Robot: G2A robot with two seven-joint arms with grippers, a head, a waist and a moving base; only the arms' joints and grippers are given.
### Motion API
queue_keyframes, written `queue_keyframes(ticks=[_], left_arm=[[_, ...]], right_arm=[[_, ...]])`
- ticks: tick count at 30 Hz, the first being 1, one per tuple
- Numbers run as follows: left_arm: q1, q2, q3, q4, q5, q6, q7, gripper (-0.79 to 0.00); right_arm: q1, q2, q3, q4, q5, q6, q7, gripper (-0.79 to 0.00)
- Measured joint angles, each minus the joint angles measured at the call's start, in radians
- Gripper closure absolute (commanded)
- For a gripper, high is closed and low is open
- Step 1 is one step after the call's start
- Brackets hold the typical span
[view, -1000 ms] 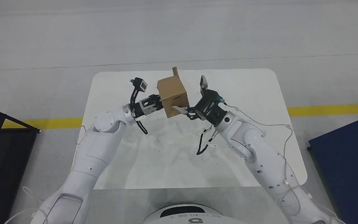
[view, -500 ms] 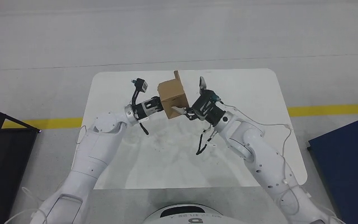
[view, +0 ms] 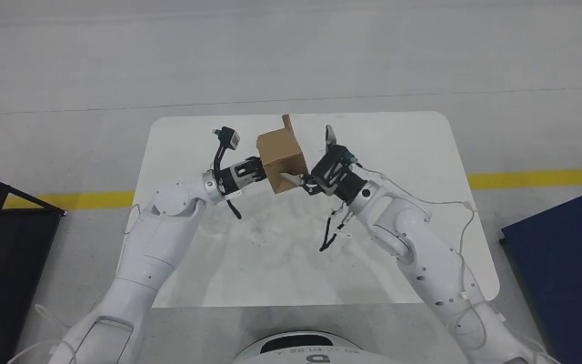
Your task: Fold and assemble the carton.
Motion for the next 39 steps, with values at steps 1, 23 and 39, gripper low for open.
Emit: queue_keyframes(ticks=[1, 23, 39], left_arm=[[0.0, 0.0, 0.0, -0.001, 0.004, 0.0, 0.002, 0.0], [0.003, 0.005, -0.016, 0.0, -0.041, 0.034, 0.013, 0.0], [-0.018, 0.041, 0.004, -0.381, 0.862, 0.424, 0.328, -0.04]], right_arm=[[-0.001, 0.0, 0.002, 0.0, 0.0, 0.002, 0.005, -0.785], [-0.126, 0.023, 0.148, -0.092, 0.086, -0.144, -0.123, -0.785], [-0.226, 0.029, 0.236, -0.154, 0.038, -0.021, -0.164, -0.785]])
